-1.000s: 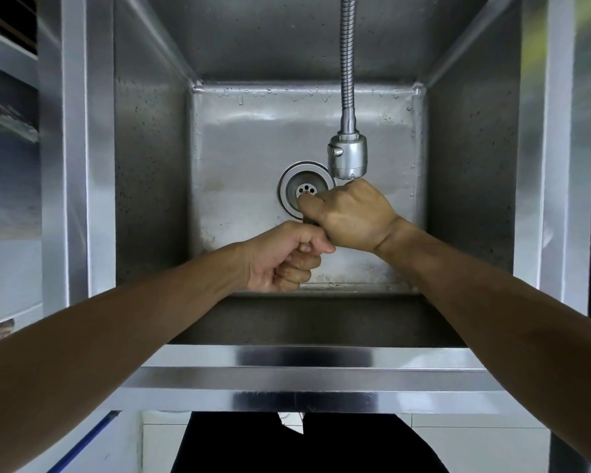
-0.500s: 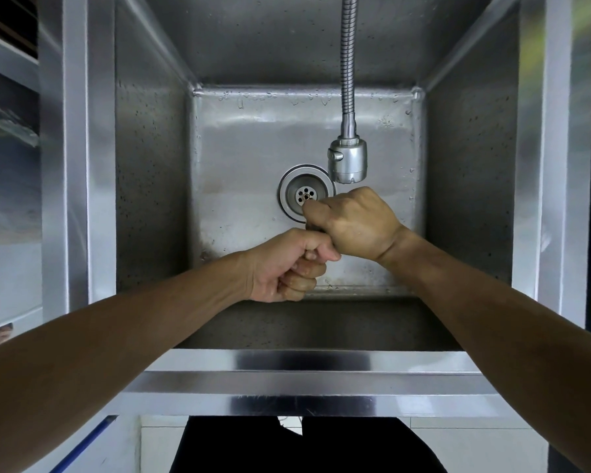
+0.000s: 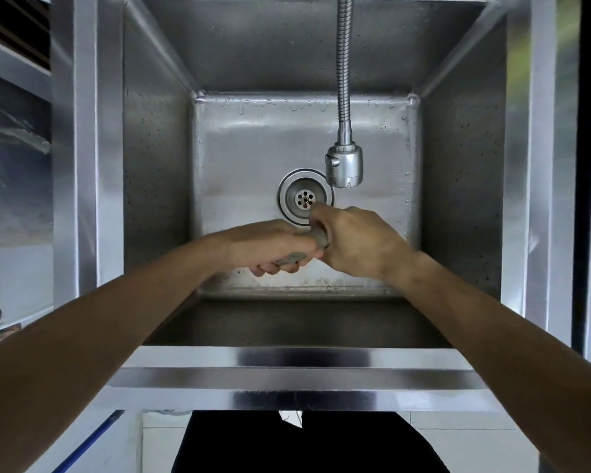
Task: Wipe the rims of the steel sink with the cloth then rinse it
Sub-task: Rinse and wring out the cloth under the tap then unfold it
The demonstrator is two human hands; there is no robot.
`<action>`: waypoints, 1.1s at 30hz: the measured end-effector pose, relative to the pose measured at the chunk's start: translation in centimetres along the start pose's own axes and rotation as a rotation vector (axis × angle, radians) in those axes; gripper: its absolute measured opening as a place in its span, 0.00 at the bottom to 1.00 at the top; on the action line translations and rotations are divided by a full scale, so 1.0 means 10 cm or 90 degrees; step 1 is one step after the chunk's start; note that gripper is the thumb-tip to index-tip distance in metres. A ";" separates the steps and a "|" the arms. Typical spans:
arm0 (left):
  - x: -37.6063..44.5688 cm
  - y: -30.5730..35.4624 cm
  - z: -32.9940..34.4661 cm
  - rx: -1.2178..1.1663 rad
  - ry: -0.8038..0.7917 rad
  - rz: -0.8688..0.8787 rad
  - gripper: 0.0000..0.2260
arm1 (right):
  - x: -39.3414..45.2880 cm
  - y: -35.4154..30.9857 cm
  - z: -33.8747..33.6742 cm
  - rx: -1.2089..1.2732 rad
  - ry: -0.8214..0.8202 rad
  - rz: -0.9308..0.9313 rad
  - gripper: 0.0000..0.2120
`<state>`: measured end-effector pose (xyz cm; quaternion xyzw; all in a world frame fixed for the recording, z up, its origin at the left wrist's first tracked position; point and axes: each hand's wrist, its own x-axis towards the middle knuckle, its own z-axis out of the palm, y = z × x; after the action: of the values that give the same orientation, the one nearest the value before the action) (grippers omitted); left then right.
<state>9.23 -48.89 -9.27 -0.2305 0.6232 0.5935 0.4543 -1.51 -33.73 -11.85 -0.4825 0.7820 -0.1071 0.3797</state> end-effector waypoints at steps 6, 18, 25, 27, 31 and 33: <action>-0.16 -0.21 -0.14 -0.039 0.102 0.078 0.09 | -0.40 0.20 -0.41 0.612 0.022 0.073 0.12; -0.25 -0.08 0.15 -0.148 0.323 0.272 0.21 | -0.29 -0.11 -0.29 0.796 0.161 0.060 0.08; -0.31 -0.02 0.05 -0.189 0.343 0.295 0.13 | -0.28 -0.12 -0.37 0.876 0.160 0.087 0.05; -0.30 -0.01 0.07 -0.213 0.341 0.295 0.11 | -0.27 -0.15 -0.37 0.896 0.181 0.119 0.09; -0.29 -0.01 0.12 -0.229 0.335 0.281 0.15 | -0.24 -0.26 -0.32 0.884 0.252 0.216 0.07; -0.27 0.00 0.17 -0.190 0.373 0.279 0.13 | -0.24 -0.30 -0.30 0.866 0.271 0.223 0.07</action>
<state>11.00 -47.97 -6.78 -0.3154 0.6675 0.6696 0.0814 -1.00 -33.85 -7.02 0.0233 0.6649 -0.5980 0.4470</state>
